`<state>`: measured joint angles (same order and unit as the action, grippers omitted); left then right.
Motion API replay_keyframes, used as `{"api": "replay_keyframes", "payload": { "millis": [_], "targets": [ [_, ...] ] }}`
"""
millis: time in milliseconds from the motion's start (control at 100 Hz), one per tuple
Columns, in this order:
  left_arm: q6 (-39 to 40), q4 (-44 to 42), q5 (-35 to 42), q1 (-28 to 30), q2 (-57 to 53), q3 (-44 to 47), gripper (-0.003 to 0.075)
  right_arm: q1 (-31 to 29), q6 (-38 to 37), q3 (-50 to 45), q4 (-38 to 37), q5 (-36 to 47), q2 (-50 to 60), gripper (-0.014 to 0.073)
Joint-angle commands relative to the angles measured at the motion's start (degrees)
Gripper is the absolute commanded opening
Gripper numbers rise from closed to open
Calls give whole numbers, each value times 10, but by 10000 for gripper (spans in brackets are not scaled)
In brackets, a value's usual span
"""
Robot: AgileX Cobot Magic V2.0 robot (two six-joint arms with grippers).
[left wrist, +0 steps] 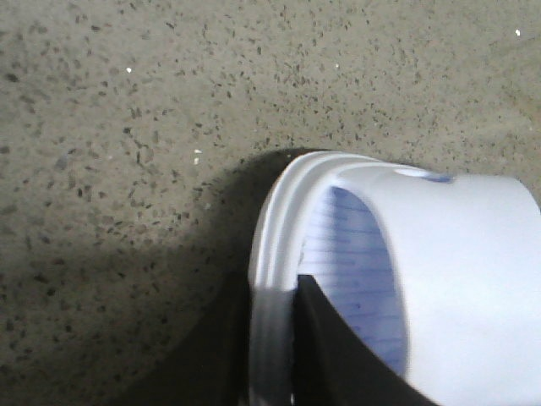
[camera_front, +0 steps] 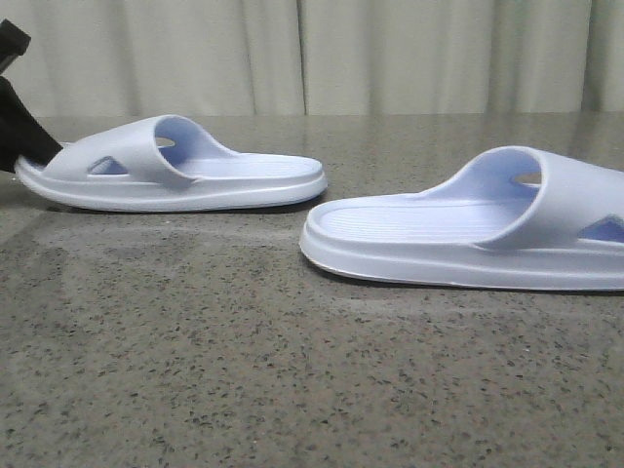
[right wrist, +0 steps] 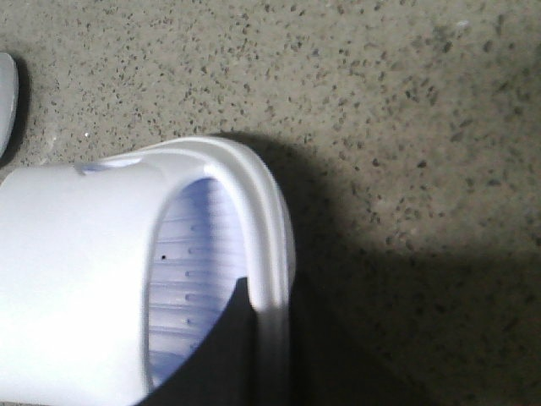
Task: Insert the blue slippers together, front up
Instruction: 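Close each gripper on the toe rim of its blue slipper, then lift both slippers off the table and bring them toward each other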
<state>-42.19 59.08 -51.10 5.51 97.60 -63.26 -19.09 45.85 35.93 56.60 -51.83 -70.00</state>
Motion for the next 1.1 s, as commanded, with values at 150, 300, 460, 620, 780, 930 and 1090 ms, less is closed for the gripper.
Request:
{"api": "replay_keyframes", "payload": {
  "millis": [150, 300, 460, 620, 780, 930, 1090],
  "targets": [
    [-5, 17, -49, 41, -54, -16, 15, -3, 10, 36, 37, -17, 7, -104],
    [-5, 11, -88, 81, -82, -16, 15, -4, 10, 52, 69, -19, 25, -104],
    [-5, 25, -110, 103, -103, -16, 15, -9, 20, 65, 116, -27, 54, -104],
    [-6, 57, -153, 104, -108, -16, 15, -9, 53, 66, 188, -52, 71, -104],
    [-10, 81, -186, 104, -108, -16, 15, -9, 81, 66, 252, -78, 73, -104],
    [-15, 122, -215, 104, -108, -16, 15, -9, 84, 66, 257, -81, 73, -104],
    [-15, 131, -215, 94, -108, -15, 15, -8, 102, 66, 287, -82, 60, -104]
  ]
}}
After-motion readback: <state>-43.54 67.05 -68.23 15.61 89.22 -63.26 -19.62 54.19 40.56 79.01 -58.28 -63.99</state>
